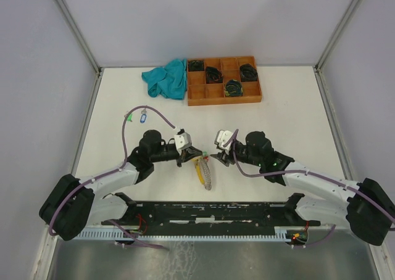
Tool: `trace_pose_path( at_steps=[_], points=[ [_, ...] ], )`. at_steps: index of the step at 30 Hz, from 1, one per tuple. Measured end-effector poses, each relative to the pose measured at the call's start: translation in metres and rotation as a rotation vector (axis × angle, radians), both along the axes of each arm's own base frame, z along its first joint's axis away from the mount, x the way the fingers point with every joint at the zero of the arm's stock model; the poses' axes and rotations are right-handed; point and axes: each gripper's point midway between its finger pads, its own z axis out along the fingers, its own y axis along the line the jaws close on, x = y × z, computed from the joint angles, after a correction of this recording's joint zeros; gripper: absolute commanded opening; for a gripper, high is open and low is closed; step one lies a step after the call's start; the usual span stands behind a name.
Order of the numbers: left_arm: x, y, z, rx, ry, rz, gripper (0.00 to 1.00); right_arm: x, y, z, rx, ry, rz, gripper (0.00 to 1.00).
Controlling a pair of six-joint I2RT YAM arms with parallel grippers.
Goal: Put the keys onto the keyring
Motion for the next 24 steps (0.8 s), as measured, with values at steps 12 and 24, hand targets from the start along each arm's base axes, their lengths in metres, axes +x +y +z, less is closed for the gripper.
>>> trace_pose_path(
  at_steps=[12, 24],
  points=[
    [-0.004, -0.002, -0.001, 0.006, -0.015, -0.022, 0.03, -0.01, 0.018, -0.045, -0.02, 0.013, 0.251, 0.55],
    [-0.009, -0.004, 0.001, 0.001, -0.027, -0.057, 0.03, -0.001, 0.036, -0.045, -0.008, 0.001, 0.412, 0.49]
  ],
)
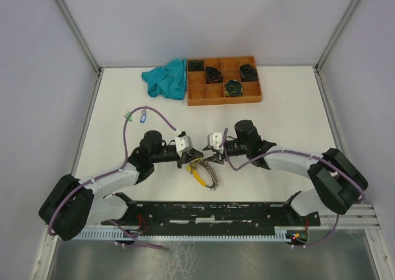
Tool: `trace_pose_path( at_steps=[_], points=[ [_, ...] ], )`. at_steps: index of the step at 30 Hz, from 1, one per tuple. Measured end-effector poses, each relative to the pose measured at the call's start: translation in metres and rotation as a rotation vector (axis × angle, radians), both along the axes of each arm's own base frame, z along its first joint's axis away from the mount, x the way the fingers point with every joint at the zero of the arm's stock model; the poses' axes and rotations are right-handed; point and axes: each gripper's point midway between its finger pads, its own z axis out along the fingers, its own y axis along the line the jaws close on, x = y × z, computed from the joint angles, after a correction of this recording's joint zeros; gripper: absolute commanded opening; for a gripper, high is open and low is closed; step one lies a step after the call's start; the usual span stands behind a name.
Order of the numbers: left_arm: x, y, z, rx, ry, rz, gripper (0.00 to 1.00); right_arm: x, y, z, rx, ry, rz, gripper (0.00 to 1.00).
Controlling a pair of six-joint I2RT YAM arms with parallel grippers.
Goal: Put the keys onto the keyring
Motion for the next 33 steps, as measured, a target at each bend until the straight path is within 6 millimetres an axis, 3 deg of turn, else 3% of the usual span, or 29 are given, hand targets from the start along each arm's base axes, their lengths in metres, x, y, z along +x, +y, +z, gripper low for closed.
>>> trace_pose_path(
  at_steps=[14, 19, 33],
  points=[
    [-0.003, -0.001, 0.0, -0.001, -0.012, -0.021, 0.03, -0.011, 0.007, -0.003, 0.002, 0.074, 0.111, 0.4],
    [-0.004, 0.0, 0.0, 0.002, -0.008, -0.022, 0.03, -0.013, 0.006, -0.012, -0.017, 0.108, 0.117, 0.4],
    [-0.006, -0.001, 0.0, 0.001, -0.007, -0.033, 0.03, -0.006, -0.002, -0.013, -0.015, 0.15, 0.052, 0.47]
  ],
)
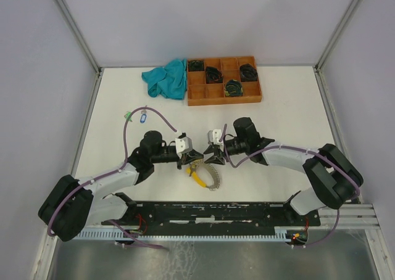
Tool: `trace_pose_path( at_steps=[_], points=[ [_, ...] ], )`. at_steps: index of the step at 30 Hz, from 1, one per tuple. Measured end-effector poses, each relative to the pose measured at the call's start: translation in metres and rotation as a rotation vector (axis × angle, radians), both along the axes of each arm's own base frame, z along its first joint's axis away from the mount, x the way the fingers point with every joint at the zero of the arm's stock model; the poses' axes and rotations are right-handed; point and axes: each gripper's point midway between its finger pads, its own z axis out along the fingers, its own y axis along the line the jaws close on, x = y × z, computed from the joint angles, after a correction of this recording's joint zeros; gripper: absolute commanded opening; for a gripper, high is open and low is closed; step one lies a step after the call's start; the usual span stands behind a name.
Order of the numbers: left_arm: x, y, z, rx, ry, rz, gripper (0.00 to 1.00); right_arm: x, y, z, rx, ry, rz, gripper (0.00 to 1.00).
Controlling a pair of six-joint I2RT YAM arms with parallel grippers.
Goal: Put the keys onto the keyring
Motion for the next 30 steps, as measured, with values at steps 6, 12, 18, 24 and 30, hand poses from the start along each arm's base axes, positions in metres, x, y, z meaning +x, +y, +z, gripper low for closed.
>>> trace_pose_path(
  at_steps=[6, 12, 18, 24, 30],
  points=[
    [0.0, 0.0, 0.0, -0.001, 0.0, -0.001, 0.03, -0.003, -0.003, 0.008, 0.005, 0.036, -0.028, 0.47],
    [-0.003, -0.001, 0.001, -0.004, 0.001, -0.016, 0.03, -0.005, -0.001, 0.007, 0.015, 0.076, -0.038, 0.42],
    [-0.005, -0.002, 0.002, -0.008, -0.003, -0.027, 0.03, -0.007, 0.002, 0.001, 0.022, 0.124, -0.029, 0.38],
    [-0.005, -0.003, 0.006, -0.02, -0.016, -0.034, 0.03, -0.007, 0.007, 0.005, 0.048, 0.139, -0.017, 0.35],
    [-0.006, -0.004, 0.006, -0.021, -0.018, -0.037, 0.03, -0.008, 0.01, 0.005, 0.067, 0.166, -0.009, 0.2]
  ],
)
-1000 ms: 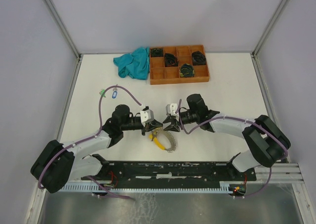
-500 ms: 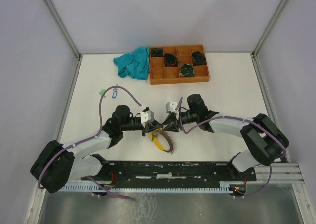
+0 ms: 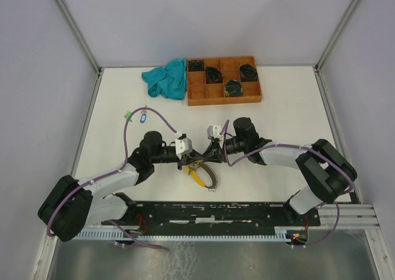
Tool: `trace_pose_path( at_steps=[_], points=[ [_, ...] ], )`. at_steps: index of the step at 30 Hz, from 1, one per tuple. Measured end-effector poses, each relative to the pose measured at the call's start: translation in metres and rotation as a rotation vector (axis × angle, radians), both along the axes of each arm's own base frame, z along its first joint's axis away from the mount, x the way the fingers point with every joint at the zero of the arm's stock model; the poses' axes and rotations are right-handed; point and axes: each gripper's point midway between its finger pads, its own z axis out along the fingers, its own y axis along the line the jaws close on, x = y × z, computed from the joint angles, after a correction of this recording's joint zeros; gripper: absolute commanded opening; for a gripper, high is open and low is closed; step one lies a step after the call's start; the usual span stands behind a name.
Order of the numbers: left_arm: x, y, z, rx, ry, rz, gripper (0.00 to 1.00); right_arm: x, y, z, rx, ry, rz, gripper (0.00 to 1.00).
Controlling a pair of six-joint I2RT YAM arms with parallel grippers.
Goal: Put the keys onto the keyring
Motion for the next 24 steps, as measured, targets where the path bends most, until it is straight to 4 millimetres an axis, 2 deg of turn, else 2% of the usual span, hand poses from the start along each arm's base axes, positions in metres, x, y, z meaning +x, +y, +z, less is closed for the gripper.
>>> trace_pose_path(
  at_steps=[6, 18, 24],
  points=[
    [0.0, 0.0, 0.0, 0.0, -0.001, 0.0, 0.03, 0.0, 0.0, 0.0, 0.005, -0.001, -0.003, 0.02],
    [0.006, 0.002, 0.013, -0.026, -0.05, 0.044, 0.03, 0.005, -0.014, 0.015, -0.038, -0.087, -0.073, 0.01],
    [0.01, 0.009, 0.005, -0.03, -0.068, 0.107, 0.03, 0.005, -0.024, 0.017, -0.086, -0.124, -0.103, 0.01]
  ],
)
